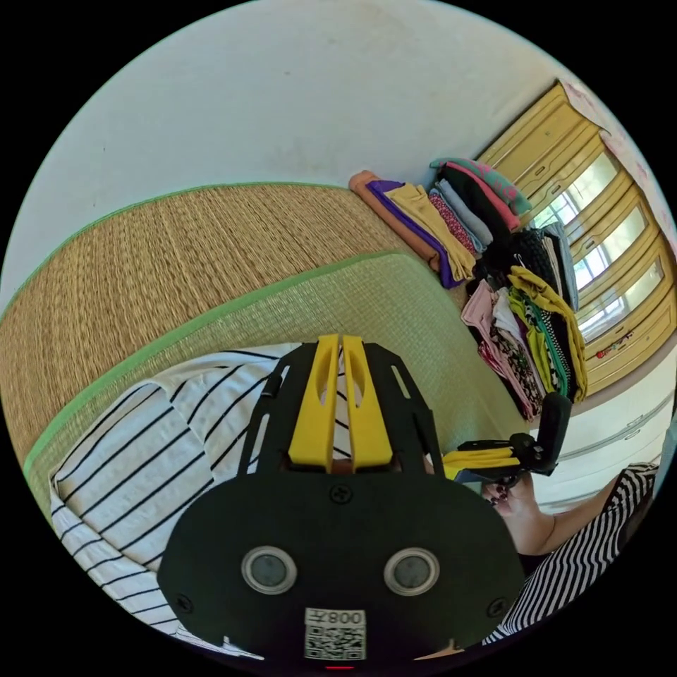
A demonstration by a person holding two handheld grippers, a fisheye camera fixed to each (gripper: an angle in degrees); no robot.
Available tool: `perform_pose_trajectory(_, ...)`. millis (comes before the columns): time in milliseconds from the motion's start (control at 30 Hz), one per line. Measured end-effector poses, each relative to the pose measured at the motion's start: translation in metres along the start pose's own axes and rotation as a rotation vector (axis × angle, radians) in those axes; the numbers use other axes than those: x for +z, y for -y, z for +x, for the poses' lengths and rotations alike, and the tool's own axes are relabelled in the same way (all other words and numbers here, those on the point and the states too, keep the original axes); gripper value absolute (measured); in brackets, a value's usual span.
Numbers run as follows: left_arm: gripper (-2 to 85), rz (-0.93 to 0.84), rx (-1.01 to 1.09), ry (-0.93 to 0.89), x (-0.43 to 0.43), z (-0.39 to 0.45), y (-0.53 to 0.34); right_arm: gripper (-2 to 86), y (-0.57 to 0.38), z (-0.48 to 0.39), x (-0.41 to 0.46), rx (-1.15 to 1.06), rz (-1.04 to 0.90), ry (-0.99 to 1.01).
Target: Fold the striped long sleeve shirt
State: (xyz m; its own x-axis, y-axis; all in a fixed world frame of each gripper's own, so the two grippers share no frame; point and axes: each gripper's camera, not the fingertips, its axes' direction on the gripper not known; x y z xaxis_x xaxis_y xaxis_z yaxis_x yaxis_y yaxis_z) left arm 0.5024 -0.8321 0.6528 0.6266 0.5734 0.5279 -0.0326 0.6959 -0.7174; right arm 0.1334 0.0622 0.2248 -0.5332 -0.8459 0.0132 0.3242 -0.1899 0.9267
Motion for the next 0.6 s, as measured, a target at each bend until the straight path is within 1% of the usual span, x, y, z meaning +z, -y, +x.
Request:
perform_pose_trajectory(33,0.5,-0.02,0.022,0.0,0.0,0.006,0.002,0.8,0.0,0.002,0.0,0.001,0.0,0.002)
perform_pose_trajectory(133,0.3,-0.103,0.039,0.076,0.008,0.018,0.007,0.8,0.0,0.01,0.002,0.004,0.006,0.007)
perform_pose_trajectory(300,0.2,-0.066,0.022,0.096,-0.008,0.028,0.016,0.8,0.005,0.021,0.004,-0.002,0.01,0.002)
perform_pose_trajectory(433,0.1,-0.008,0.087,0.106,-0.039,0.054,0.014,0.7,0.007,0.028,0.005,-0.002,0.005,0.007)
perform_pose_trajectory(600,0.2,-0.072,0.187,0.082,-0.05,0.087,0.0,0.5,0.005,0.036,0.005,0.019,0.013,0.035)
